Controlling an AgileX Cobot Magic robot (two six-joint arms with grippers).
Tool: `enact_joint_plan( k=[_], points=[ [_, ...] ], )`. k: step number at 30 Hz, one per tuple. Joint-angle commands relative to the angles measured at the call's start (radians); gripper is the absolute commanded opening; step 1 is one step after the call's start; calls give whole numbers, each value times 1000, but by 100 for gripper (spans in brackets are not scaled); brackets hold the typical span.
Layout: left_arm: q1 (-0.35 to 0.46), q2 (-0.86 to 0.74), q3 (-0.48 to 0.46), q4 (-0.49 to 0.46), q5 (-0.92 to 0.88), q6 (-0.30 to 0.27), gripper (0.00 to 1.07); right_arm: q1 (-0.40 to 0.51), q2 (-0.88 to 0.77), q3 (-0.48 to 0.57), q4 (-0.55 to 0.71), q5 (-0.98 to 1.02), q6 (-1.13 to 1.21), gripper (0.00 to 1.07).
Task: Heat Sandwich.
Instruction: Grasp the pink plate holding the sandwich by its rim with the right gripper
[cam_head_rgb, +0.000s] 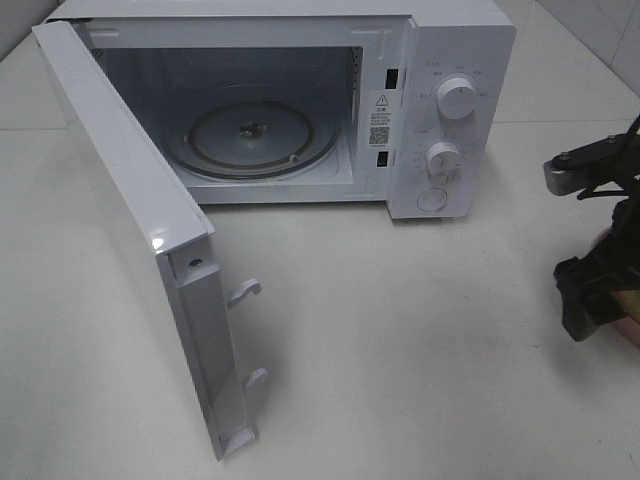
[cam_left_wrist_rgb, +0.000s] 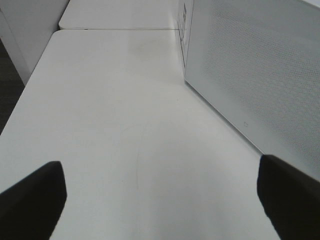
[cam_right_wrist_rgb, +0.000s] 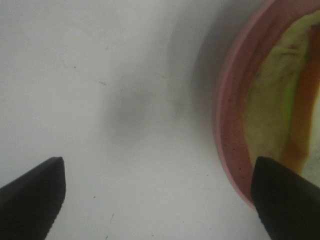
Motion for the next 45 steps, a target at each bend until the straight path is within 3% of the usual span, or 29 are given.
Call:
enact_joint_plan(
  k=[1, 12, 16, 34, 39, 40, 41, 43, 44, 45],
  points=[
    [-1, -26, 3, -2, -6, -1, 98, -45, -8, -4, -11, -38, -12, 95],
    [-1, -26, 3, -2, -6, -1, 98, -83, 93, -39, -21, -97, -5, 92],
    [-1, -26, 3, -2, -6, -1, 98, -83, 163, -71, -88, -129, 57, 92],
    [-1, -26, 3, -2, -6, -1, 98, -83, 321, -89, -78, -173, 76, 86],
    [-1, -26, 3, -2, -6, -1, 98, -83, 321, -89, -78, -176, 80, 71],
    [-1, -26, 3, -2, -6, -1, 98, -83, 321, -89, -80, -179, 91, 59],
    [-1, -26, 3, -2, -6, -1, 98, -83, 321, -89, -80, -179, 91, 59],
    [-1, -26, 3, -2, -6, -1, 98, -83, 321, -89, -87, -184, 110, 42],
    [-1, -26, 3, -2, -6, -1, 98, -83, 321, -89, -104, -184, 137, 23],
    [-1, -26, 3, -2, -6, -1, 98, -83, 321, -89, -104, -184, 137, 23]
  ],
)
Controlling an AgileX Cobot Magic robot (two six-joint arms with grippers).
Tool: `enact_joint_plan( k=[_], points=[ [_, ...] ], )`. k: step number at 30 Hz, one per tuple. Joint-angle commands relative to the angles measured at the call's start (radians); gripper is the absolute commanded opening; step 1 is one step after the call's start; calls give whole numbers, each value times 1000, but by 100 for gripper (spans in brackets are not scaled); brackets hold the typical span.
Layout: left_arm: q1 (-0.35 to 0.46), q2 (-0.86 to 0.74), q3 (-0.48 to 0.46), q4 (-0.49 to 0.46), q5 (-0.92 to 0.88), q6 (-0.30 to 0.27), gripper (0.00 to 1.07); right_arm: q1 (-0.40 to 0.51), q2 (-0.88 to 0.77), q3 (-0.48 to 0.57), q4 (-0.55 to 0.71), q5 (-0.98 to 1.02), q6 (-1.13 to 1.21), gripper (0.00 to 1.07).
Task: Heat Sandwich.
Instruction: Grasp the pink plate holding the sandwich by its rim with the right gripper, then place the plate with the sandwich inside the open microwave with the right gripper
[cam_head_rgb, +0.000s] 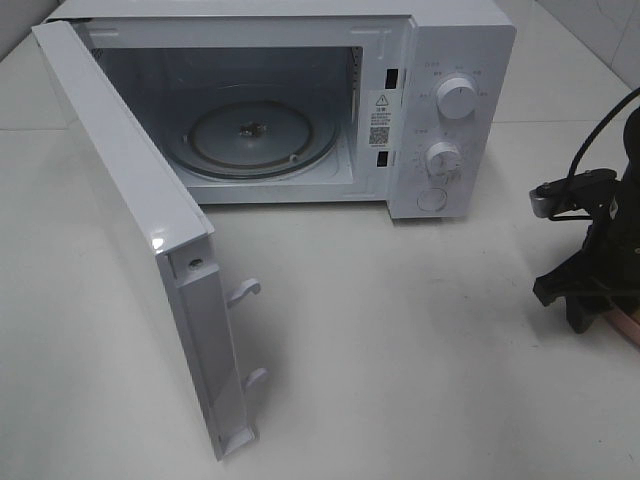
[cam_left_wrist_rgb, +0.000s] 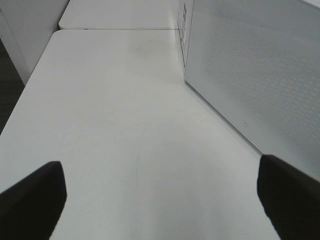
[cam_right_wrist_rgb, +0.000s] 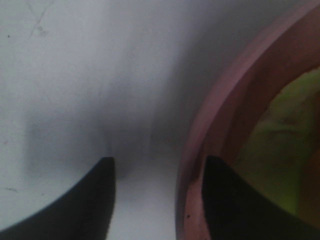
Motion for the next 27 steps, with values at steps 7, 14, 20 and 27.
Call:
enact_joint_plan(
  k=[7, 14, 20, 27],
  points=[
    [-1, -26, 3, -2, -6, -1, 98, -7, 4, -4, -51, 1, 53, 0],
    [-1, -26, 3, -2, -6, -1, 98, -7, 4, -4, -51, 2, 53, 0],
    [-1, -26, 3, -2, -6, -1, 98, -5, 1, -4, -55, 20, 52, 0],
    [-1, -26, 3, -2, -6, -1, 98, 0, -11, -5, -86, 38, 79, 0]
  ],
)
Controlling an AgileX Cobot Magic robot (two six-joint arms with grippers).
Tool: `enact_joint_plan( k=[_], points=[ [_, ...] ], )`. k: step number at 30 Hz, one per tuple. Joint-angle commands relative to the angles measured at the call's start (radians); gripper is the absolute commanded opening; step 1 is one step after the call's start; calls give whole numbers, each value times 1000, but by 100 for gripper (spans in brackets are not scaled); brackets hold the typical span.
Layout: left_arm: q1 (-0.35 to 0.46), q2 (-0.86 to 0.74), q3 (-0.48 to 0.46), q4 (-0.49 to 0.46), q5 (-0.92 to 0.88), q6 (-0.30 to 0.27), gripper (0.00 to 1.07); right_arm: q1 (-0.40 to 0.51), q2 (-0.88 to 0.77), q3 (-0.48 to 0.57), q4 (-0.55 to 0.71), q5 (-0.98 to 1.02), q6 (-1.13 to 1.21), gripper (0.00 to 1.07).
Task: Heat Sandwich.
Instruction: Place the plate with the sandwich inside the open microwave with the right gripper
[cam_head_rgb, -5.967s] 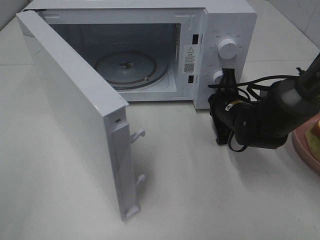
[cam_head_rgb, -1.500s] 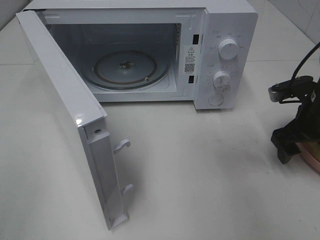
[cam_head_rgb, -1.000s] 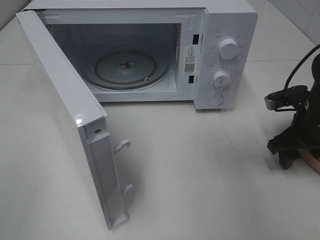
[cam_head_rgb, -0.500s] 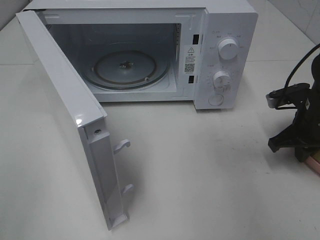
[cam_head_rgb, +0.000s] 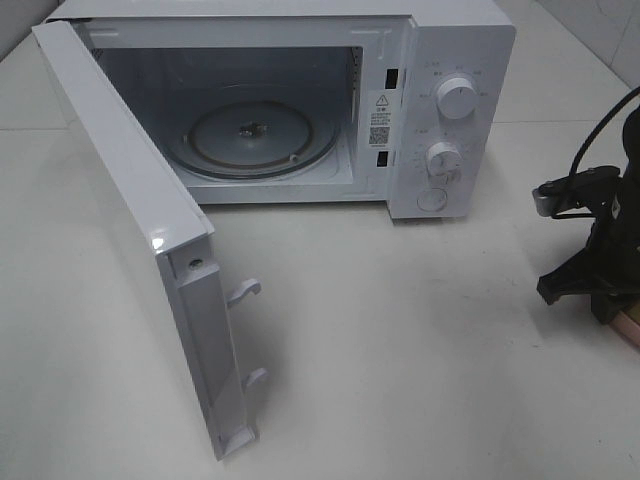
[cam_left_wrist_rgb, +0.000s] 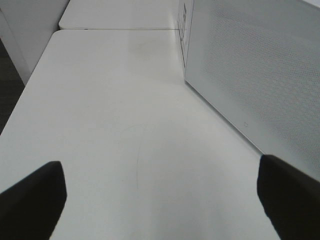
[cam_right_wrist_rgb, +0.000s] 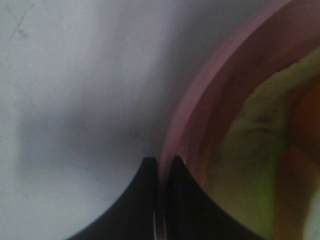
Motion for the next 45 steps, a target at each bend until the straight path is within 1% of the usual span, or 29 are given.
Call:
enact_joint_plan(
  k=[1, 5, 8, 13, 23, 29, 33, 39, 45],
  points=[
    [-1, -26, 3, -2, -6, -1, 98, 8, -10, -2, -44, 31, 38, 0],
    [-1, -26, 3, -2, -6, -1, 98, 17, -27, -2, -66, 38, 69, 0],
    [-1, -26, 3, -2, -6, -1, 98, 36, -47, -2, -113, 63, 108, 1],
    [-1, -26, 3, -2, -6, -1, 98, 59, -71, -2, -128, 102, 124, 1],
    [-1, -26, 3, -2, -6, -1, 98, 105, -124, -2, -134, 181, 124, 1],
    [-1, -26, 3, -2, -6, -1, 98, 148, -173, 1, -135, 226, 124, 1],
    [-1, -26, 3, -2, -6, -1, 98, 148, -190, 1, -121, 250, 124, 1],
    [-1, -26, 3, -2, -6, -1, 98, 149, -232, 37, -117, 251, 124, 1],
    [-1, -26, 3, -2, -6, -1, 98, 190, -281, 72, -116, 261, 124, 2]
  ],
)
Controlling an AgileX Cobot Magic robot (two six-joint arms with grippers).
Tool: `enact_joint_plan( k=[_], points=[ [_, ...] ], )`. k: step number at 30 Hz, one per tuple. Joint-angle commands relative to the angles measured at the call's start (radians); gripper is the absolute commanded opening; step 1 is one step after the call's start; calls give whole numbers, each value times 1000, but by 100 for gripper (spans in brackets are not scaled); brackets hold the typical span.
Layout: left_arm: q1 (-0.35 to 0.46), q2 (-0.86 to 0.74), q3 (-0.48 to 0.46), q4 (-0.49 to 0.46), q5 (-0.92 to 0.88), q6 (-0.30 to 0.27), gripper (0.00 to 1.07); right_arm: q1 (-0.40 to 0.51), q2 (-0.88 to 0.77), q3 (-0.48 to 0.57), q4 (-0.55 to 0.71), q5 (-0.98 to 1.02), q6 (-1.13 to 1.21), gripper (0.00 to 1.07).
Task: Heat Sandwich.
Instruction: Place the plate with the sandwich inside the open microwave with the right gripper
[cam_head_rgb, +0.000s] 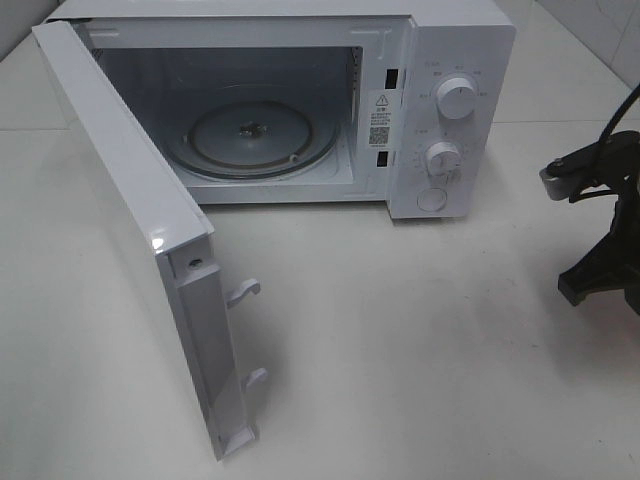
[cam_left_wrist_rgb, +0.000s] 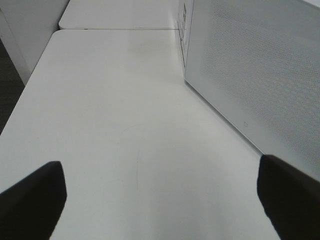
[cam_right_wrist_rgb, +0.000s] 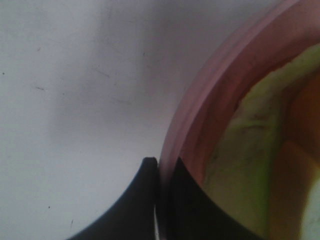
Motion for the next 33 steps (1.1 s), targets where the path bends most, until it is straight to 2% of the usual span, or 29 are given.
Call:
enact_joint_plan(
  k=[1, 9, 20, 33],
  points=[
    [-1, -26, 3, -2, -6, -1, 98, 15, -20, 11, -18, 16, 5, 2],
    [-1, -26, 3, -2, -6, -1, 98, 103, -52, 49, -16, 43, 12, 2],
    [-1, -26, 3, -2, -6, -1, 98, 204, -75, 49, -9, 88, 12, 2],
    [-1, -26, 3, -2, -6, -1, 98, 364, -75, 49, 1, 127, 12, 2]
  ],
)
